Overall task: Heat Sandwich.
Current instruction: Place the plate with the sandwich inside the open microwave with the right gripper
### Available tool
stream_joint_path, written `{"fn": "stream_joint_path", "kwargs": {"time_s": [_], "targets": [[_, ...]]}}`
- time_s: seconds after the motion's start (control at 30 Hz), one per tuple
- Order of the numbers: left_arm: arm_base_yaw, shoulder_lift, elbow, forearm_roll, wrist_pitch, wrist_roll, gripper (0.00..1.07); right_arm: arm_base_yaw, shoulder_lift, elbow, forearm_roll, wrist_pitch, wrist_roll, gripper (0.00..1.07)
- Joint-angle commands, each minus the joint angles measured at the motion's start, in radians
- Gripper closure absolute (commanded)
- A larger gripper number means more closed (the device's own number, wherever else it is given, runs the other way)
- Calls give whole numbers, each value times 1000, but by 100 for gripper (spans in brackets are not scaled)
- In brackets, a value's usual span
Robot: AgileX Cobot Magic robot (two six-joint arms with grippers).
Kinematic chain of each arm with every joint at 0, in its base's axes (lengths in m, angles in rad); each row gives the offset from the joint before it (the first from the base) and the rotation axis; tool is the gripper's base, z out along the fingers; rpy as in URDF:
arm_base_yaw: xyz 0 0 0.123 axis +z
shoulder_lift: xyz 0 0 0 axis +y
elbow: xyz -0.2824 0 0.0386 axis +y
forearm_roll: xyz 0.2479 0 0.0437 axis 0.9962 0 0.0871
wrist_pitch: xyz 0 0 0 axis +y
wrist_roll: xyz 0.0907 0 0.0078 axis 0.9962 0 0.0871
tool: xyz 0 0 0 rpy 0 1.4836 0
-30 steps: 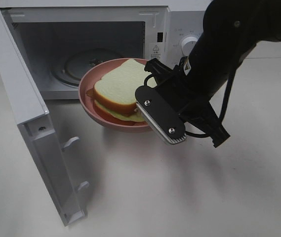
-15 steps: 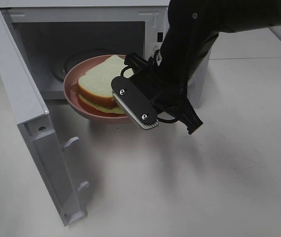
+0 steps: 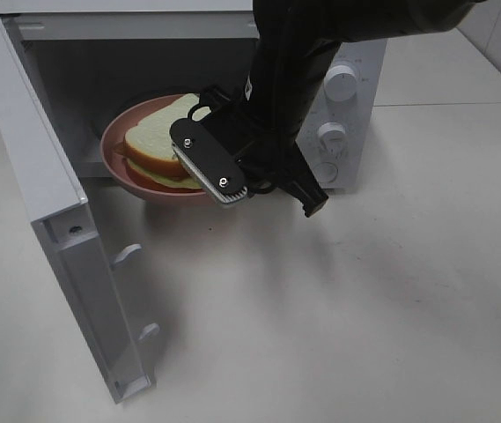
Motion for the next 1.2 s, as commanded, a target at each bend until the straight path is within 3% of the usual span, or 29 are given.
{"fn": "stream_joint_path", "kwargs": {"time_s": [0.03,0.33,0.63,1.2], "targets": [[0,-25,2,-1,-12,2,3,2,17,-39,3,-1,6,107],[0,-25,2,-1,-12,2,3,2,110,-170,3,61,29,107],[0,-25,2,-1,-12,2,3,2,211,-373,-40,152,149,107],[0,-25,2,-1,-12,2,3,2,356,-608,-51,190,201,107]]}}
